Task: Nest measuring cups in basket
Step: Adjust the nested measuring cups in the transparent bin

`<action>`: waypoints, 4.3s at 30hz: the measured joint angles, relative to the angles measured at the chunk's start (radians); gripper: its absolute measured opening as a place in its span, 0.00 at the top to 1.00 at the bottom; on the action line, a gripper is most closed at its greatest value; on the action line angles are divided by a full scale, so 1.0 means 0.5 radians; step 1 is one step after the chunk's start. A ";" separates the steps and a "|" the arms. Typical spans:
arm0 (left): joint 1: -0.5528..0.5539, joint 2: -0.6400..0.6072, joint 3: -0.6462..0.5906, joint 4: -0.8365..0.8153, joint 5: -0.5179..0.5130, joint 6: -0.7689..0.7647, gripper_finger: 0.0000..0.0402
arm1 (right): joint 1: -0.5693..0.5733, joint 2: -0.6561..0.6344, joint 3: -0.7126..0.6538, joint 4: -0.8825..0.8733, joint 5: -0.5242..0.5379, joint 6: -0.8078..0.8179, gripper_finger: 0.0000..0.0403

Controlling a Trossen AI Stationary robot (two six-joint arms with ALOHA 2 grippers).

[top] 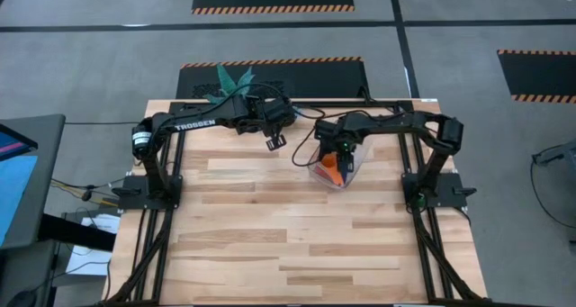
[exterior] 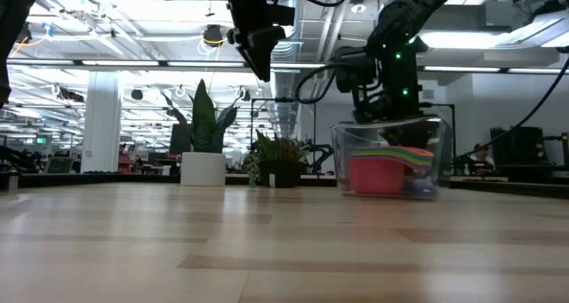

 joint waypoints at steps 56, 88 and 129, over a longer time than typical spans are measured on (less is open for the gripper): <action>0.000 -0.001 0.000 0.008 0.157 -0.131 0.72 | -0.077 0.044 0.052 -0.253 0.296 0.323 0.93; 0.000 -0.001 0.000 0.007 0.155 -0.131 0.72 | -0.094 0.037 0.930 -0.992 0.526 0.262 0.98; -0.178 -0.001 0.000 -0.824 0.122 -0.592 0.72 | -0.704 -0.140 1.012 -1.245 -0.747 -0.698 0.99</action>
